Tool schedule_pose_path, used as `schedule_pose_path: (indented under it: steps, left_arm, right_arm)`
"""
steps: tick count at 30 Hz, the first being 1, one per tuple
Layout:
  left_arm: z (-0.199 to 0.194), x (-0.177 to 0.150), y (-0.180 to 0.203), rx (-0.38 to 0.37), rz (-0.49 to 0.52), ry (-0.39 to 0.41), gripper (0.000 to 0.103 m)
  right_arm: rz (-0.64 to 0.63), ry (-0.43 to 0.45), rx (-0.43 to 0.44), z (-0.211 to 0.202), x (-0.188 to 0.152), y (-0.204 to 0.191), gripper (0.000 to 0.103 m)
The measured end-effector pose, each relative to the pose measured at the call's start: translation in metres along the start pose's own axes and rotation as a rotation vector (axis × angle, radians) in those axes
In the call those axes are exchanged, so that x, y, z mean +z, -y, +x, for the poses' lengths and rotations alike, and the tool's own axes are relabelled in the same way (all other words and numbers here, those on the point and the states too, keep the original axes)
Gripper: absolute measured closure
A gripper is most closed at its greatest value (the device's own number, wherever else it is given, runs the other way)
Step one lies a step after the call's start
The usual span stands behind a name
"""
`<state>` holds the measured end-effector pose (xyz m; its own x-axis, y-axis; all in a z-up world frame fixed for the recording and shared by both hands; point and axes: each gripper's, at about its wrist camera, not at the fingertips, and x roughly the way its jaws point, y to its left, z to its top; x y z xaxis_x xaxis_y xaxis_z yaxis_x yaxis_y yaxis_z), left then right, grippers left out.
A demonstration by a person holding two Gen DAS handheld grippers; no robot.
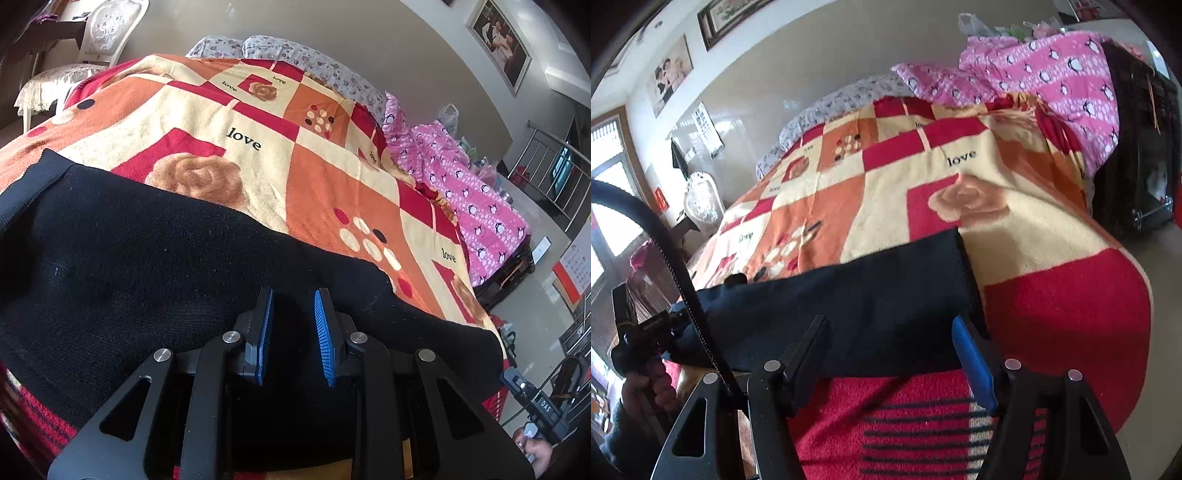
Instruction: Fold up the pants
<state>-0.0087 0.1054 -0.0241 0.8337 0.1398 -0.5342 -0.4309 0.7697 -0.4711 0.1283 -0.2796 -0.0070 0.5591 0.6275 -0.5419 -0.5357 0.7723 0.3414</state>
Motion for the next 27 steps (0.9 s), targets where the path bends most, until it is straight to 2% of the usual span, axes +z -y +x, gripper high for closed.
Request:
schedule_pose_path:
  steps: [2, 5, 7, 10, 12, 14, 16, 18, 20, 21, 22, 23, 24, 27]
  left_arm:
    - [0.001, 0.0, -0.001, 0.0, -0.003, -0.004, 0.081]
    - [0.001, 0.0, 0.0, 0.002, 0.0, -0.005, 0.081]
    - [0.001, 0.0, 0.0, 0.0, -0.003, -0.005, 0.081]
    - [0.001, 0.0, 0.0, -0.004, -0.007, -0.006, 0.081]
    - [0.001, 0.0, -0.001, -0.005, -0.008, -0.006, 0.081]
    - [0.001, 0.0, 0.0, -0.005, -0.008, -0.006, 0.081]
    - [0.001, -0.001, 0.0, -0.005, -0.007, -0.007, 0.081]
    - [0.002, 0.0, -0.001, -0.006, -0.008, -0.007, 0.081]
    - [0.002, 0.0, -0.001, -0.006, -0.009, -0.007, 0.081]
    - [0.002, 0.0, -0.001, -0.007, -0.01, -0.007, 0.081]
    - [0.002, -0.001, 0.0, -0.006, -0.009, -0.007, 0.081]
    - [0.001, -0.001, 0.0, -0.004, -0.007, -0.007, 0.081]
    - [0.001, -0.001, 0.001, -0.002, -0.005, -0.007, 0.081]
    - [0.002, -0.002, 0.003, -0.001, 0.004, -0.007, 0.079]
  right_arm:
    - [0.032, -0.01, -0.004, -0.009, 0.002, 0.003, 0.038]
    - [0.092, 0.03, -0.002, -0.031, -0.001, 0.011, 0.038]
    - [0.154, 0.006, -0.023, -0.037, -0.008, 0.019, 0.038]
    - [0.299, -0.073, 0.031, -0.028, -0.022, 0.04, 0.037]
    - [0.377, -0.032, 0.069, -0.029, -0.024, 0.051, 0.037]
    - [0.455, -0.008, 0.107, -0.027, -0.022, 0.059, 0.029]
    - [0.508, 0.013, 0.16, -0.021, -0.017, 0.062, 0.006]
    - [0.528, 0.018, 0.174, -0.018, -0.012, 0.058, 0.0]
    - [0.491, 0.017, 0.128, -0.018, -0.009, 0.048, 0.0]
    - [0.445, 0.021, 0.127, -0.019, -0.007, 0.04, 0.007]
    - [0.405, 0.019, 0.14, -0.019, -0.007, 0.035, 0.021]
    - [0.371, -0.007, 0.155, -0.016, -0.006, 0.029, 0.024]
    - [0.358, -0.028, 0.154, -0.013, -0.007, 0.027, 0.024]
    - [0.343, -0.008, 0.144, -0.013, -0.009, 0.027, 0.025]
